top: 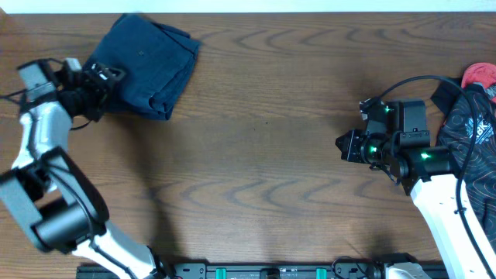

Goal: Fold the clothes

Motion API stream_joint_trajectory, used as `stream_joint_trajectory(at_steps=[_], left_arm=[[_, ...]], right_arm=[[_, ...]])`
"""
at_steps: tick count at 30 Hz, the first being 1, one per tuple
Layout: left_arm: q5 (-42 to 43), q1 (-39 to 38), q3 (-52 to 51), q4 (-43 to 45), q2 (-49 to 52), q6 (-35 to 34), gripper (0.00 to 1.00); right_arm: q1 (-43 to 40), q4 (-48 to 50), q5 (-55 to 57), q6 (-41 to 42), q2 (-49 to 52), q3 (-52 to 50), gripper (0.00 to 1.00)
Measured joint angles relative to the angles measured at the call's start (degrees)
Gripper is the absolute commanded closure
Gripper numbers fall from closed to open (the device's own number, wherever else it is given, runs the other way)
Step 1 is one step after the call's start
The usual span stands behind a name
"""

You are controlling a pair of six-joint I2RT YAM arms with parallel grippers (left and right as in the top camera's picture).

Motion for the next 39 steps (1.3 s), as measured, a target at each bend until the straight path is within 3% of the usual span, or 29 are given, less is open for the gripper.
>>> stream_joint_trajectory(at_steps=[4, 6, 7, 12, 18, 25, 29, 32, 34, 39], left_arm=[[-3.45, 0.85, 0.0, -5.42, -9.94, 5.92, 0.03], [-5.01, -0.37, 0.09, -5.79, -14.64, 8.87, 0.73], [-5.88, -1.44, 0.28, -5.86, -16.48, 10.69, 0.94], [-12.74, -8.22, 1.03, -2.03, -16.87, 17.66, 0.94], [-19.67, -11.98, 1.05, 11.93, -3.85, 24.83, 0.94], [-28.52, -11.15, 1.03, 11.23, 9.97, 26.67, 0.94], [-29.97, -11.43, 1.46, 9.68, 11.17, 26.88, 0.93], [-30.82, -11.67, 1.57, 8.15, 9.97, 27.17, 0.83], [-31.23, -11.8, 1.49, 6.78, 7.89, 26.8, 0.67], [-30.47, -11.85, 1.01, 3.61, -5.77, 25.59, 0.56]], right_arm=[[0.0, 0.46, 0.02, 0.0, 0.0, -0.02, 0.93], [0.0, 1.14, 0.02, 0.0, 0.0, -0.02, 0.92], [0.0, 1.38, 0.02, 0.0, 0.0, 0.0, 0.92], [0.0, 2.27, 0.02, 0.0, 0.0, 0.0, 0.92], [0.0, 1.81, 0.0, 0.0, 0.0, 0.0, 0.92], [0.0, -0.57, -0.02, 0.0, 0.0, -0.02, 0.94], [0.0, -0.59, -0.5, 0.02, 0.0, -0.02, 0.95], [0.0, -0.59, -0.9, 0.02, 0.0, 0.0, 0.95], [0.0, -0.57, -1.09, -0.02, 0.0, 0.0, 0.95], [0.0, 0.26, -1.29, -1.4, -0.31, -0.02, 0.93]])
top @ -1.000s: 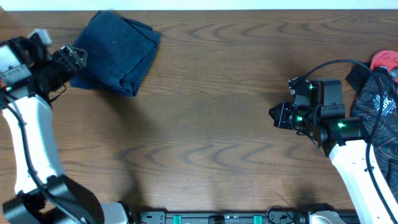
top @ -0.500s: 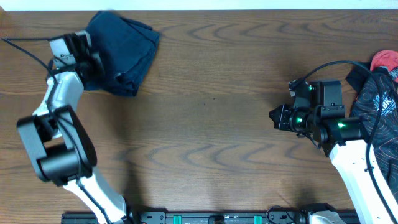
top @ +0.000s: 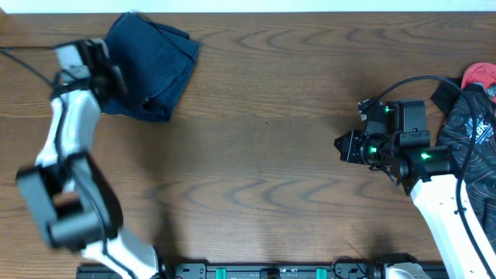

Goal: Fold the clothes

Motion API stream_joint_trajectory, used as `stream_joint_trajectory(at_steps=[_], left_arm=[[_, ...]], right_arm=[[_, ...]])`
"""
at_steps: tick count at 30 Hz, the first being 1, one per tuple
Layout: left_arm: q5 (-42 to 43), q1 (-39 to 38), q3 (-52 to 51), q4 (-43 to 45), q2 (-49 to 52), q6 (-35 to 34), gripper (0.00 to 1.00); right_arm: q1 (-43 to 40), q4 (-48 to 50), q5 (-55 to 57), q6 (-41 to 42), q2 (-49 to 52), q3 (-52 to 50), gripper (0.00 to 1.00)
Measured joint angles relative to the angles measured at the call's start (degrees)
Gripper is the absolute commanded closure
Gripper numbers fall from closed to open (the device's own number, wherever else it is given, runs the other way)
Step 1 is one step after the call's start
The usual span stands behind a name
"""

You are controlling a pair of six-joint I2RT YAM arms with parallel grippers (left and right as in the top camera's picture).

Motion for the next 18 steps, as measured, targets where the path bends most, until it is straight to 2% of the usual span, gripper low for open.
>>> stream_joint_trajectory(at_steps=[4, 7, 9, 12, 13, 16, 17, 18], left_arm=[[3.04, -0.9, 0.2, -6.93, -16.09, -0.35, 0.45], [6.03, -2.95, 0.92, -15.21, -27.39, -0.15, 0.27], [7.82, -4.83, 1.14, -21.18, -32.85, -0.37, 0.25], [9.4, -8.37, 1.14, -31.5, -39.28, -0.2, 0.01], [9.68, -9.64, 1.14, -34.6, -40.98, -0.17, 0.02], [8.63, -12.7, 1.07, -43.17, -45.13, -0.52, 0.02], [7.96, -13.18, 1.05, -45.35, -46.23, -0.52, 0.02], [7.15, -13.42, 1.05, -47.12, -46.97, -0.52, 0.02]], right_arm=[[0.0, 2.1, -0.02, -2.36, -2.45, 0.02, 0.9], [0.0, 2.62, -0.02, -4.13, -5.97, 0.44, 0.89], [0.0, 2.6, -0.02, -5.35, -8.46, 1.51, 0.89], [0.0, 2.51, -0.13, -6.62, -12.7, 3.98, 0.86], [0.0, 2.56, -0.15, -6.88, -14.4, 4.87, 0.83], [0.0, 3.39, -0.22, -7.65, -19.67, 6.8, 0.42], [0.0, 3.56, -0.2, -7.96, -21.55, 7.13, 0.01], [0.0, 3.65, -0.11, -7.8, -22.71, 7.23, 0.01]])
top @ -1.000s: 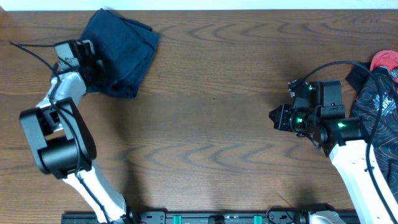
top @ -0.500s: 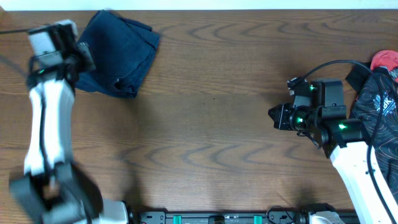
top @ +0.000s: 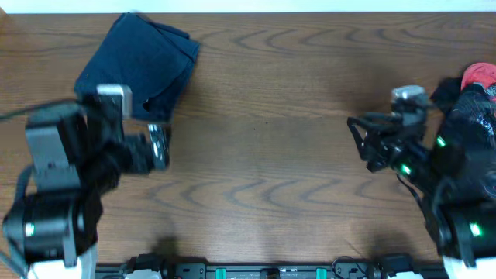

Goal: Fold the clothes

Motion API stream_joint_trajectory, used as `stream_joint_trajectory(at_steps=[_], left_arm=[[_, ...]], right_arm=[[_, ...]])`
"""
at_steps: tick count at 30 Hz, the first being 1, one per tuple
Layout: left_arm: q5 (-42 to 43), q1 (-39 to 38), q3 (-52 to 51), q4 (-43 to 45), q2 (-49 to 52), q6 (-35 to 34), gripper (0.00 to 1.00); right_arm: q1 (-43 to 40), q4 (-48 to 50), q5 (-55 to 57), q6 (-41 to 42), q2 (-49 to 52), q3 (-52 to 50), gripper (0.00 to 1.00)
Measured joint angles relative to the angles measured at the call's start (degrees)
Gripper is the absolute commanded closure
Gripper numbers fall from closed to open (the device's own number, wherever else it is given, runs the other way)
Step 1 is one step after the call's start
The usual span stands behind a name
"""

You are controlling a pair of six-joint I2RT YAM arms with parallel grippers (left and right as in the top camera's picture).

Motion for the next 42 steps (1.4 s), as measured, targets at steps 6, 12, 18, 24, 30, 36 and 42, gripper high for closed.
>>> stream_joint_trajectory(at_steps=[6, 12, 18, 24, 30, 36, 42], left_arm=[[-3.87, -0.24, 0.0, -5.01, -1.66, 0.0, 0.02], [-4.9, -0.24, 0.0, -5.01, -0.7, 0.0, 0.02], [-4.94, -0.24, 0.0, -5.01, -0.76, 0.0, 0.02], [-4.94, -0.24, 0.0, -5.03, -0.76, 0.0, 0.02], [-4.96, -0.24, 0.0, -5.03, -0.76, 0.0, 0.02], [-5.14, -0.24, -0.02, -5.01, -0.76, 0.0, 0.02], [-5.27, -0.24, -0.15, -5.01, -0.76, 0.0, 0.02]], right_arm=[[0.0, -0.07, 0.09, -0.55, -3.58, 0.09, 0.01], [0.0, -2.64, 0.11, -0.55, -3.26, 0.09, 0.01], [0.0, -3.32, -0.11, -0.02, -3.21, 0.09, 0.01], [0.0, -7.67, 0.24, 0.07, -3.23, 0.09, 0.01], [0.0, -8.37, 5.05, -3.39, -3.21, 0.09, 0.0], [0.0, -3.58, 12.37, -6.75, -6.21, -3.19, 0.01], [-0.81, 10.95, 14.78, -7.87, -18.29, -16.52, 0.01]])
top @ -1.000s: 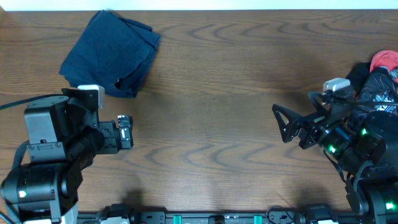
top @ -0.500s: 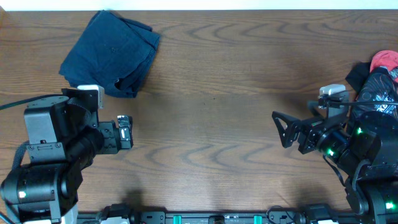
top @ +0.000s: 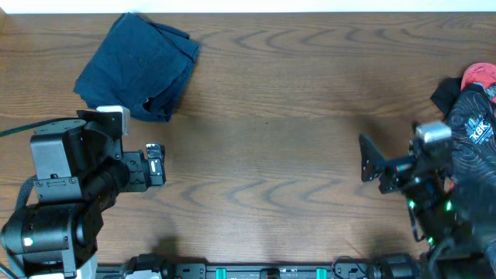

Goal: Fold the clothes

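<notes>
A folded dark blue garment point(top: 139, 66) lies at the table's far left corner. Unfolded clothes are heaped at the right edge: a black patterned garment point(top: 474, 124) with a red piece point(top: 480, 76) behind it. My left gripper point(top: 157, 164) is pulled back near the front left, well short of the blue garment, its fingers apart and holding nothing. At the front right my right gripper point(top: 364, 159) points toward the table's middle, just left of the heap, fingers spread and empty.
Brown wooden table point(top: 263, 155) with bare wood between the two arms. The arm bases and a black rail point(top: 271, 271) run along the front edge. A white wall strip point(top: 248, 5) borders the far edge.
Both arms have drawn further back toward the front edge. The left gripper is now lower and farther from the blue garment. The right gripper sits lower, beside the heap.
At first my left gripper was at the blue garment's left edge while the right arm waited mid-right. Then the left gripper was at the garment's top left. After that both arms stood drawn back, and now they are nearer the front edge. The garment lies folded.
</notes>
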Motion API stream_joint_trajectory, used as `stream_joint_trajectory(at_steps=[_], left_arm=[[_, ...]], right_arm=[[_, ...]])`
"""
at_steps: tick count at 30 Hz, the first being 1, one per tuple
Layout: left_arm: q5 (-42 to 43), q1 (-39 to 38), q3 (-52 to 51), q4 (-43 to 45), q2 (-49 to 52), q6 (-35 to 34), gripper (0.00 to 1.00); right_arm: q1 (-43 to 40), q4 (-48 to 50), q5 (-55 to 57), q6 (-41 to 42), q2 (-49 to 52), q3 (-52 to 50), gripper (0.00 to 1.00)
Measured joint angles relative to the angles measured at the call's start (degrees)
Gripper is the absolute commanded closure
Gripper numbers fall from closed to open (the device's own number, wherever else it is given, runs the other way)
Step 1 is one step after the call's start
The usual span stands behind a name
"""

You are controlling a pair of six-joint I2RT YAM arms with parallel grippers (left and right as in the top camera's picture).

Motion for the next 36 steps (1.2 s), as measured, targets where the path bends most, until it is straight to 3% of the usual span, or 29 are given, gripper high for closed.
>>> stream_joint_trajectory(at_steps=[7, 15, 24, 36], left_arm=[[-0.07, 0.0, -0.07, 0.0, 0.0, 0.0, 0.02], [-0.09, 0.0, -0.07, -0.02, 0.0, 0.0, 0.02], [-0.07, 0.0, -0.07, -0.02, 0.0, 0.0, 0.02], [-0.07, 0.0, -0.07, -0.02, 0.0, 0.0, 0.02]], right_arm=[[-2.25, 11.82, 0.87, -0.17, -13.38, -17.68, 0.01], [-2.23, 16.98, 0.96, -0.17, -25.73, -30.73, 0.01], [-2.23, 24.65, 0.28, -0.15, -26.93, -39.76, 0.01], [-2.23, 22.64, -1.64, -0.15, -26.95, -41.35, 0.01]])
